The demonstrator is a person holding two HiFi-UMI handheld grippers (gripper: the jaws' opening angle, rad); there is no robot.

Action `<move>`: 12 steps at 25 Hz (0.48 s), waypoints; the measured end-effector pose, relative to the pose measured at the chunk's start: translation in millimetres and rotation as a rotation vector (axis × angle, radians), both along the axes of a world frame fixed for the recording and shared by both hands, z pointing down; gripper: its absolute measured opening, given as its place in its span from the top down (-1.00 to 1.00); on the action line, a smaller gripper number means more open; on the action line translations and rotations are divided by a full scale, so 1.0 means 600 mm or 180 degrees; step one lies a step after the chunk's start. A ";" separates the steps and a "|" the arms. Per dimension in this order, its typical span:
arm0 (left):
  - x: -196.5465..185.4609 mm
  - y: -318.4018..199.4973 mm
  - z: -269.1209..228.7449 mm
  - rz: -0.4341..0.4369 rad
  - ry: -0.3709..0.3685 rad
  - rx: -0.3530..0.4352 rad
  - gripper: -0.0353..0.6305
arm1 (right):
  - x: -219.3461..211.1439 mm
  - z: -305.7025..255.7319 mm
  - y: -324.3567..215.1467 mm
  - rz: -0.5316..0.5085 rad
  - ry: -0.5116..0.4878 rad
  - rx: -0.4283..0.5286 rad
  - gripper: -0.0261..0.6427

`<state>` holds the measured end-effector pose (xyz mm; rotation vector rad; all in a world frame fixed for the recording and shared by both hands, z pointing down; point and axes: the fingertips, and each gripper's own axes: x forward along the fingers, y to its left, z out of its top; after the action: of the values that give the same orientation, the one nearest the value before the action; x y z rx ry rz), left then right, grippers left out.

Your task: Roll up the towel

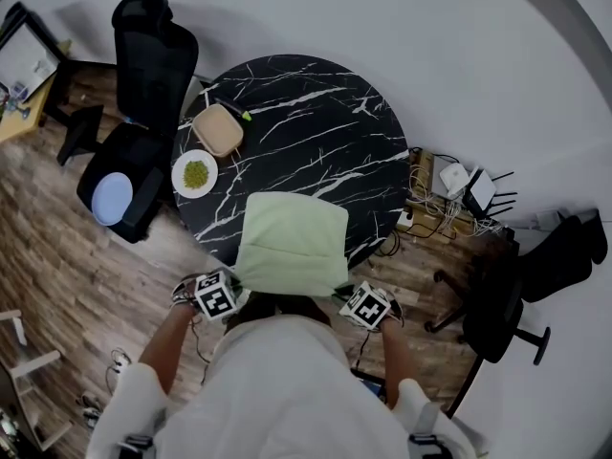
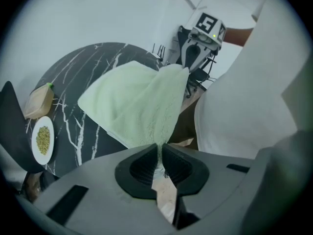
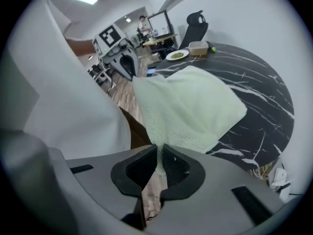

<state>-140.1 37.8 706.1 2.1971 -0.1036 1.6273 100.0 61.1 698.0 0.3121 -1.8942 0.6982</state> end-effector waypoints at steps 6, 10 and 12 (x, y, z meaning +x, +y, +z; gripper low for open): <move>0.017 -0.137 -0.062 -0.0401 0.0282 0.0600 0.81 | 0.023 -0.076 -0.140 0.0413 -0.0147 0.0618 0.84; 0.026 -0.227 -0.061 -0.0539 0.0236 0.0939 0.81 | 0.034 -0.068 -0.220 0.0436 -0.0026 0.0979 0.84; 0.035 -0.263 -0.057 -0.0588 0.0205 0.1068 0.81 | 0.041 -0.056 -0.254 0.0396 0.0135 0.1156 0.84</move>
<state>-119.0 -120.1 671.7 2.3963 -0.5817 1.5238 124.7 -91.4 664.7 0.6739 -1.9687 0.4202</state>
